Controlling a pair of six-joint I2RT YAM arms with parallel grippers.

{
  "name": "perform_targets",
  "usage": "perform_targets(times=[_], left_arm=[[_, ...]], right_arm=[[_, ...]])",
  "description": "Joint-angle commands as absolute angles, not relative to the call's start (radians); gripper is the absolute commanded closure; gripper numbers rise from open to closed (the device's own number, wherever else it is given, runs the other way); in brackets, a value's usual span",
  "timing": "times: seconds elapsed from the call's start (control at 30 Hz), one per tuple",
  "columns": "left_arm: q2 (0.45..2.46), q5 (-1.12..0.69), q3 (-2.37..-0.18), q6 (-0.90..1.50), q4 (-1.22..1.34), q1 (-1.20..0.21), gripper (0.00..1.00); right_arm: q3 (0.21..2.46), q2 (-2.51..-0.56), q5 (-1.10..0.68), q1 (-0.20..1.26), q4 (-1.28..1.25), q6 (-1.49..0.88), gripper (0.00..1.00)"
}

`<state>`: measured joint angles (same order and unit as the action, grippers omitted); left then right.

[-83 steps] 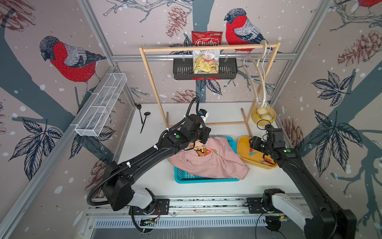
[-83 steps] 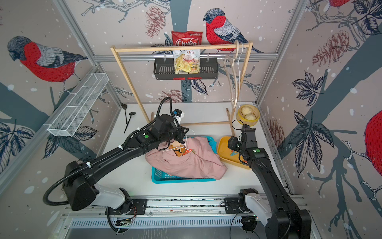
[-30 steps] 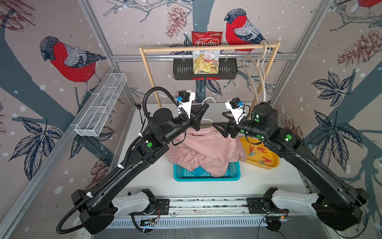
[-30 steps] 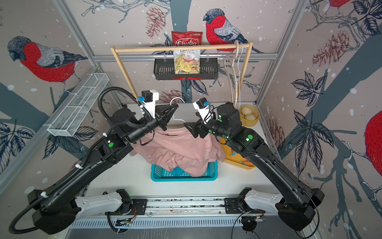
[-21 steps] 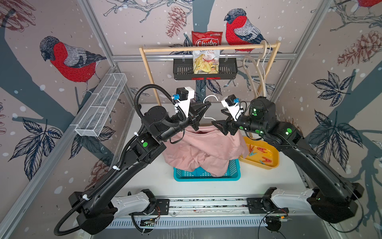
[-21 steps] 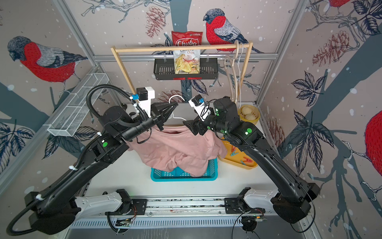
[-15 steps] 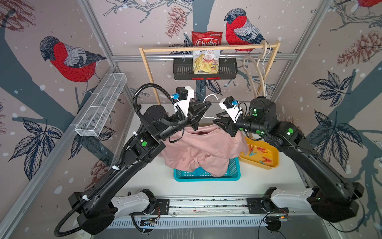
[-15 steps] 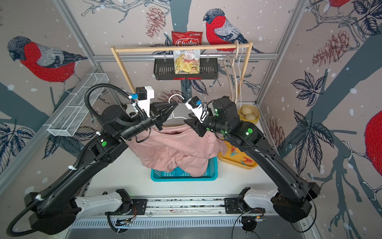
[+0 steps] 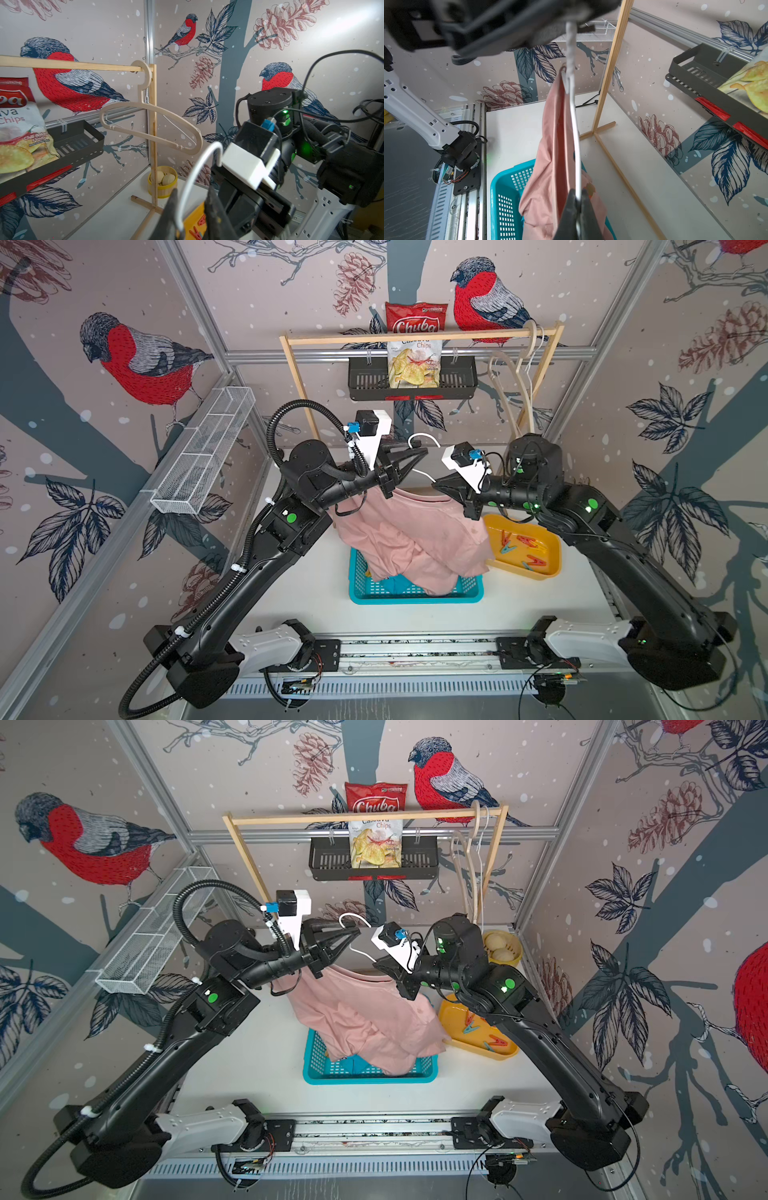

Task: Remove the clothespins securing t-shirts to the hanger
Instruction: Remove the T-shirt from the hanger.

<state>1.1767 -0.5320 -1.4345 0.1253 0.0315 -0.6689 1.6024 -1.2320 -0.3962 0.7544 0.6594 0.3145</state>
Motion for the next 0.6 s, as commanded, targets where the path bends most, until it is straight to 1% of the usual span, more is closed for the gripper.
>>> perform_targets(times=[0.0,0.07,0.2,0.3,0.47,0.57], left_arm=[[1.163,-0.586,-1.451,0.007,-0.002,-0.658,0.49],[1.170,-0.599,-1.484,-0.037,-0.082,-0.628,0.41],[1.162,-0.687,-1.479,-0.052,-0.122,-0.532,0.35],[1.158,-0.745,-1.457,-0.087,-0.131,-0.484,0.35],[1.195,-0.816,-1.453,-0.183,-0.203,-0.486,0.43],[1.220,-0.828,-1.456,-0.228,-0.248,-0.505,0.46]], right_arm=[[1.607,-1.220,-0.499,0.711,0.626,0.321,1.00],[1.604,-1.214,-0.553,0.674,0.627,0.319,1.00],[1.603,-1.204,-0.628,0.626,0.641,0.318,1.00],[1.607,-1.211,-0.639,0.622,0.659,0.321,1.00],[1.654,-1.250,-0.639,0.636,0.723,0.322,1.00],[1.677,-1.281,-0.614,0.664,0.753,0.327,1.00]])
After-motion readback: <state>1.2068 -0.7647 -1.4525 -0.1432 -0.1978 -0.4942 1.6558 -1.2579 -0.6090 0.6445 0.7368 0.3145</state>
